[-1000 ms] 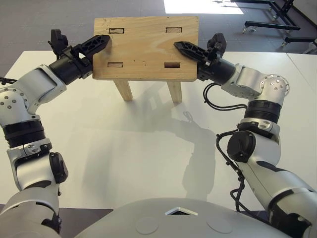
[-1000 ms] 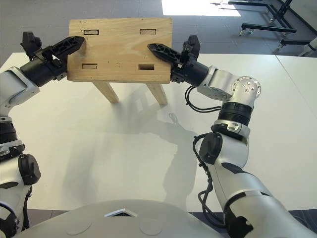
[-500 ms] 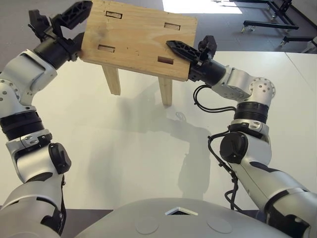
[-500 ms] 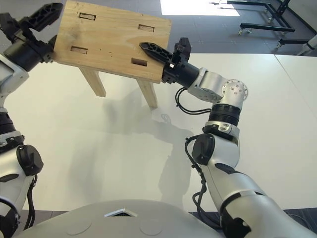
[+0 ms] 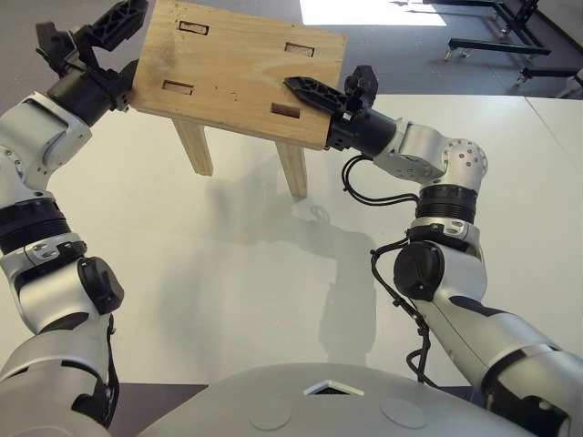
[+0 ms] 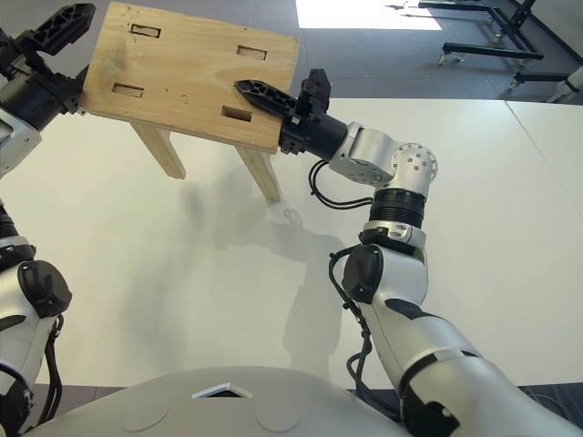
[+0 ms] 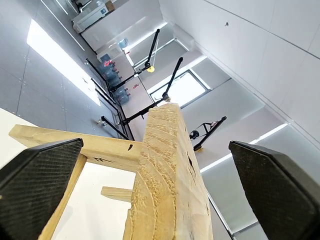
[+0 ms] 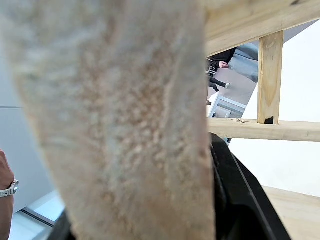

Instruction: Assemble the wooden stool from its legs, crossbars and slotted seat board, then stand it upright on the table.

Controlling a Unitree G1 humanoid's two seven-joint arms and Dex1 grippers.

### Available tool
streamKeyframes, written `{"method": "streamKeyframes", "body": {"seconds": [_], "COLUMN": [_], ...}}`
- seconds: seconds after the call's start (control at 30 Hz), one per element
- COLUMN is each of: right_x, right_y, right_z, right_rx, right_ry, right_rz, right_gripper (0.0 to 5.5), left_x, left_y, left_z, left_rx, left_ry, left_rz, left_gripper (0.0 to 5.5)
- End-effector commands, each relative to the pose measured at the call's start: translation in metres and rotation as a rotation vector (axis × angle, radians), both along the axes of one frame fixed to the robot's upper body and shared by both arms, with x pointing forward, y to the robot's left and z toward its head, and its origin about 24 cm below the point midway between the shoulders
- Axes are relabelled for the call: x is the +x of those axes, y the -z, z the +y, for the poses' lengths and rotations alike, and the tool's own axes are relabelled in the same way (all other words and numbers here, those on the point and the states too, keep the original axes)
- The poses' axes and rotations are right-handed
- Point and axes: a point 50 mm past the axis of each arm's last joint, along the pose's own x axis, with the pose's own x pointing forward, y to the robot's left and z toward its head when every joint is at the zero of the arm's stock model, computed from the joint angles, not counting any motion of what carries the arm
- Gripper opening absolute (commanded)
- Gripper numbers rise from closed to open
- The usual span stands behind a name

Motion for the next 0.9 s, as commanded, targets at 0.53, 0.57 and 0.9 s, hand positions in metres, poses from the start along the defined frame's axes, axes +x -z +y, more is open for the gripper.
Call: {"method": "streamKeyframes", "body": {"seconds": [0.53, 0.57, 0.9], "right_x": [0.014, 0.017, 0.036], "right_y": [-0.007, -0.008, 0.003], "right_z": [0.012, 0.012, 0.014], "right_rx": [0.01, 0.004, -0.093], "right_ry": [0.048, 0.065, 0.189], "right_rz": [0.064, 0.078, 0.259], "right_gripper": [1.73, 1.73, 1.73], "left_x": [0.006, 0.006, 0.006], "left_y": [0.005, 0.007, 0.02], "left_z": [0.053, 0.054, 0.047], "left_rx": [-0.02, -0.021, -0.022], "left_ry": [-0.171, -0.171, -0.16], "left_rz": [0.045, 0.049, 0.074], "left_gripper": [5.36, 5.36, 5.36]}}
